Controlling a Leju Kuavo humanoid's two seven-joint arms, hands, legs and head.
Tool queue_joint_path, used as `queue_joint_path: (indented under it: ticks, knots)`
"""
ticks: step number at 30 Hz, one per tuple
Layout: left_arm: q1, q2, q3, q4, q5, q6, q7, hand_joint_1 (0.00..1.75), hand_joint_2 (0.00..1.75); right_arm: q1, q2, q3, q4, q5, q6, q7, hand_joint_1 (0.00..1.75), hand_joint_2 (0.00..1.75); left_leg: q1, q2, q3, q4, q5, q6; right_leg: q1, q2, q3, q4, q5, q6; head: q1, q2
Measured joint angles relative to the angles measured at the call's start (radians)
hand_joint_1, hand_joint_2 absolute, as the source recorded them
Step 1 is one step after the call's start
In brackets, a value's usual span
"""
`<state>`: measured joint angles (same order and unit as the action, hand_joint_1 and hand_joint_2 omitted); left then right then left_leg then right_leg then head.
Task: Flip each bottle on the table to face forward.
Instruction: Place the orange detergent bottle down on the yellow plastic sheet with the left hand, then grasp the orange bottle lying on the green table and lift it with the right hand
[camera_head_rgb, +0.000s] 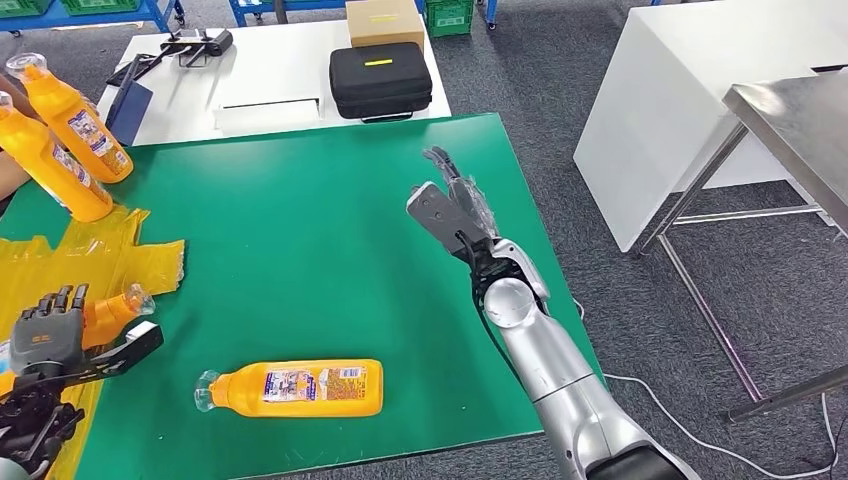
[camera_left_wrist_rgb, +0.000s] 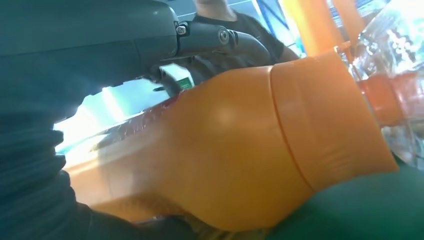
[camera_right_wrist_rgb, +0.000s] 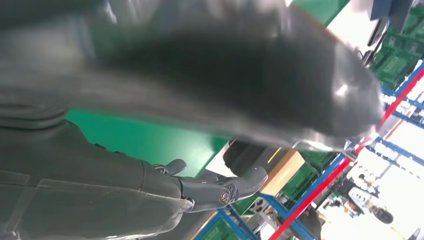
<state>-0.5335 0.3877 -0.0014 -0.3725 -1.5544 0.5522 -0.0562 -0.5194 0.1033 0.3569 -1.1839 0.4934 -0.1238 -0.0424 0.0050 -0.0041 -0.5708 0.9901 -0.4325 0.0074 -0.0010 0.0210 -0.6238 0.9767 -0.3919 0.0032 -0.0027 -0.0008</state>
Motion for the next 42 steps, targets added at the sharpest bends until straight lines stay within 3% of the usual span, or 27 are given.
queue_joint_path:
  ticks: [6, 10, 15, 19, 21, 24, 42]
  knots:
    - [0.025, 0.007, 0.009, 0.002, 0.074, 0.108, -0.096, 0.00, 0.00, 0.012, -0.002, 0.058, 0.005, 0.051, 0.055, 0.009, 0.00, 1.75, 0.000, -0.001, 0.002, 0.000, 0.002, -0.001, 0.001, -0.001, 0.001, 0.001, 0.000, 0.000, 0.000, 0.000]
    - [0.096, -0.001, 0.063, -0.085, 0.153, 0.149, -0.212, 0.00, 0.00, 0.064, -0.002, 0.121, -0.035, 0.090, 0.050, -0.005, 0.00, 1.75, 0.000, 0.000, 0.001, 0.000, 0.002, -0.001, 0.001, -0.001, -0.001, 0.000, 0.000, 0.000, 0.000, 0.000]
    - [0.194, -0.078, 0.259, -0.324, 0.252, 0.150, -0.427, 0.00, 0.00, 0.130, -0.008, 0.205, -0.090, 0.145, 0.022, -0.016, 0.00, 1.75, 0.000, 0.000, -0.003, 0.000, 0.002, -0.001, 0.000, 0.000, -0.005, 0.000, 0.000, 0.000, 0.001, 0.000]
    - [0.216, -0.169, 0.439, -0.484, 0.552, 0.150, -0.619, 0.00, 0.00, 0.167, -0.012, 0.271, -0.114, 0.194, -0.006, -0.020, 0.00, 1.75, -0.001, 0.000, -0.004, 0.001, 0.001, -0.001, 0.000, 0.000, -0.005, -0.001, 0.000, 0.000, 0.001, 0.000]
    - [0.222, -0.196, 0.475, -0.544, 0.712, 0.150, -0.634, 0.00, 0.00, 0.178, -0.013, 0.307, -0.121, 0.210, -0.012, -0.017, 0.00, 1.75, -0.001, 0.000, -0.004, 0.001, 0.000, -0.001, 0.000, 0.000, -0.005, -0.001, 0.000, 0.000, 0.001, 0.000]
    - [0.225, -0.216, 0.493, -0.603, 0.823, 0.149, -0.641, 0.00, 0.00, 0.188, -0.015, 0.363, -0.128, 0.217, -0.013, -0.008, 0.00, 1.75, 0.000, -0.001, -0.004, 0.000, 0.000, -0.001, 0.001, 0.000, -0.006, -0.001, -0.001, 0.000, 0.001, 0.000]
    - [0.214, -0.233, 0.537, -0.627, 0.797, 0.149, -0.643, 0.00, 0.00, 0.210, -0.035, 0.559, -0.160, 0.126, 0.060, 0.046, 0.00, 1.75, 0.000, -0.001, -0.005, 0.000, 0.000, -0.001, 0.001, 0.000, -0.006, 0.000, 0.000, 0.000, 0.001, 0.000]
